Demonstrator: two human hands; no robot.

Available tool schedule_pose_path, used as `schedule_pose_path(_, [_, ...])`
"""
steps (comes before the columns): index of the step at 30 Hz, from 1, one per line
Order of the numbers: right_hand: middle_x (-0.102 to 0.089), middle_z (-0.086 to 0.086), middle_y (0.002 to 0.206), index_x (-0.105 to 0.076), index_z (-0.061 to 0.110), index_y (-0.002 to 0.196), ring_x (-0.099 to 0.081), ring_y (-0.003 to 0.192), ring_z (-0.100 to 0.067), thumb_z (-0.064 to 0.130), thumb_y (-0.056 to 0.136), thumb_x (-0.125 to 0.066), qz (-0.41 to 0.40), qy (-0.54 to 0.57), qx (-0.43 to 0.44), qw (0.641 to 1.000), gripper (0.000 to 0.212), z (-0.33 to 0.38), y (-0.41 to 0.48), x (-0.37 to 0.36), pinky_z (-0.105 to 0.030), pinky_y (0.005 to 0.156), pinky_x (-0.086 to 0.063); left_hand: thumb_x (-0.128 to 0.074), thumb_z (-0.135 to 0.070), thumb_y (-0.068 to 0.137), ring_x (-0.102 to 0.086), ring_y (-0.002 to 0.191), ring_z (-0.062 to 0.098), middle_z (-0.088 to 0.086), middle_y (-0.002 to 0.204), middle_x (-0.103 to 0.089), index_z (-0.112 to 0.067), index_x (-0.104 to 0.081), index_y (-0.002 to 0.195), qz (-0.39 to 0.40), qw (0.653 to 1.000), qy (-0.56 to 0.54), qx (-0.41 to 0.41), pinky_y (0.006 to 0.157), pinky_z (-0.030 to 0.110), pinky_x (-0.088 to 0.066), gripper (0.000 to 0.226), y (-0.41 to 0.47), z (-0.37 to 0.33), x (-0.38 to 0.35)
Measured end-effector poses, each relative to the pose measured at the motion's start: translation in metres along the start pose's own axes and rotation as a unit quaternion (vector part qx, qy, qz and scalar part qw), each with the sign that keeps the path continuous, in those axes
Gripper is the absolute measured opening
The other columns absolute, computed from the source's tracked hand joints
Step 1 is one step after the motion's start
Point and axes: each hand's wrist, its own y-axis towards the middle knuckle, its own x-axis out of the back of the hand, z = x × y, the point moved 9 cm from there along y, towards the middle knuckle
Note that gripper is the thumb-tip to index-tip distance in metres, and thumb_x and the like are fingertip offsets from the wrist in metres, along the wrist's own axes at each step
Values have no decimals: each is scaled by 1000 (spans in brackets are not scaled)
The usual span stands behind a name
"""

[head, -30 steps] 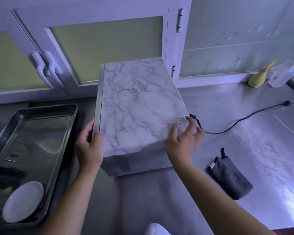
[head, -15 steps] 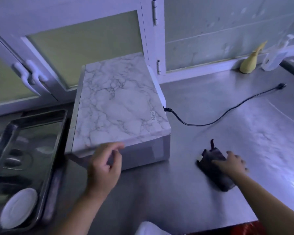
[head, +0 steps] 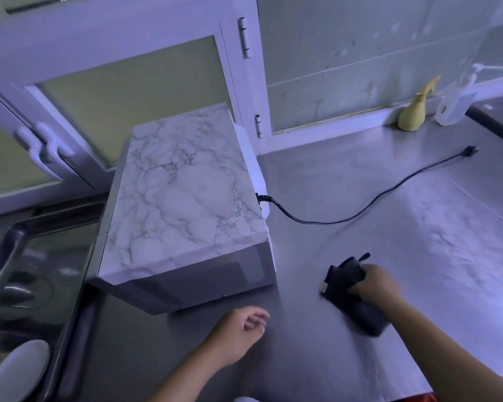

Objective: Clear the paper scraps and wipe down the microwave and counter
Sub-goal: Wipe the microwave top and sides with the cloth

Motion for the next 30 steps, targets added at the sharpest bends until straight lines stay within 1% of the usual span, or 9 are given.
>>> schedule_pose_path(6, [-60, 6, 63, -61, 20, 74, -56, 61, -13, 14, 73, -81, -62, 173, 165, 969, 21, 66, -58, 42, -27, 52, -41, -84, -29, 77, -63, 102, 4, -6, 115, -68, -33, -61, 121, -19, 993, -116, -25, 88, 17, -50, 50, 5, -41, 20])
schedule_pose_path(9, [-71, 12, 70, -73, 25, 80, -65, 63, -1, 8, 76, -82, 24, 308, 212, 927, 20, 98, -106, 46, -14, 53, -47, -87, -44, 60, -64, 114, 13, -1, 122, -68, -26, -60, 126, 16, 972, -232, -47, 94, 23, -51, 74, -3, -67, 18])
schedule_pose_path(12, [-78, -1, 98, -75, 16, 102, -74, 90, -16, 5, 82, -77, 116, 357, 208, 903, 23, 126, -142, 31, -22, 71, -55, -85, -30, 69, -69, 108, 22, 8, 115, -73, -14, -69, 117, 38, 934, -345, -89, 92, 32, -54, 53, -14, -85, 27])
schedule_pose_path(15, [-76, -9, 106, -73, 12, 108, -73, 95, -24, 5, 83, -77, 99, 381, 175, 902, 26, 144, -161, 8, -26, 71, -58, -81, -23, 71, -72, 88, 21, 9, 99, -76, -16, -75, 102, 4, 912, -401, -87, 71, 30, -56, 32, -29, -76, 48])
schedule_pose_path(18, [-62, -5, 121, -60, 15, 119, -65, 103, -24, 15, 82, -81, -35, 340, 125, 931, 42, 157, -184, -15, -25, 69, -53, -78, -18, 77, -72, 87, 26, 11, 100, -77, -15, -72, 106, -36, 912, -405, -50, 65, 35, -58, 29, -44, -45, 67])
schedule_pose_path(20, [-48, 5, 131, -50, 26, 132, -53, 115, -12, 32, 84, -80, -147, 249, 166, 943, 57, 174, -215, -25, -23, 86, -45, -77, -16, 82, -72, 93, 32, 12, 101, -76, -15, -71, 108, -55, 905, -423, -4, 63, 37, -58, 27, -54, -16, 79])
schedule_pose_path(23, [-33, 30, 141, -36, 45, 145, -31, 126, 5, 63, 80, -68, -111, 135, 280, 944, 75, 212, -260, -68, -24, 107, -27, -75, -14, 84, -71, 91, 34, 17, 98, -74, -10, -68, 105, -58, 899, -432, 45, 59, 35, -57, 22, -69, 18, 97])
schedule_pose_path(26, [-33, 45, 125, -28, 62, 135, -34, 110, 12, 55, 78, -70, -76, 85, 271, 956, 71, 228, -282, -112, -19, 96, -30, -73, -14, 83, -73, 82, 31, 16, 90, -75, -8, -67, 104, -18, 912, -408, 33, 64, 44, -61, 22, -81, 30, 101])
schedule_pose_path(30, [-68, 23, 105, -48, 52, 122, -65, 91, 4, 22, 86, -73, -143, 244, 195, 939, 53, 224, -298, -130, -24, 75, -52, -77, -33, 64, -73, 89, 26, 9, 95, -75, -17, -65, 100, 9, 953, -303, -14, 86, 51, -59, 41, -99, 23, 102])
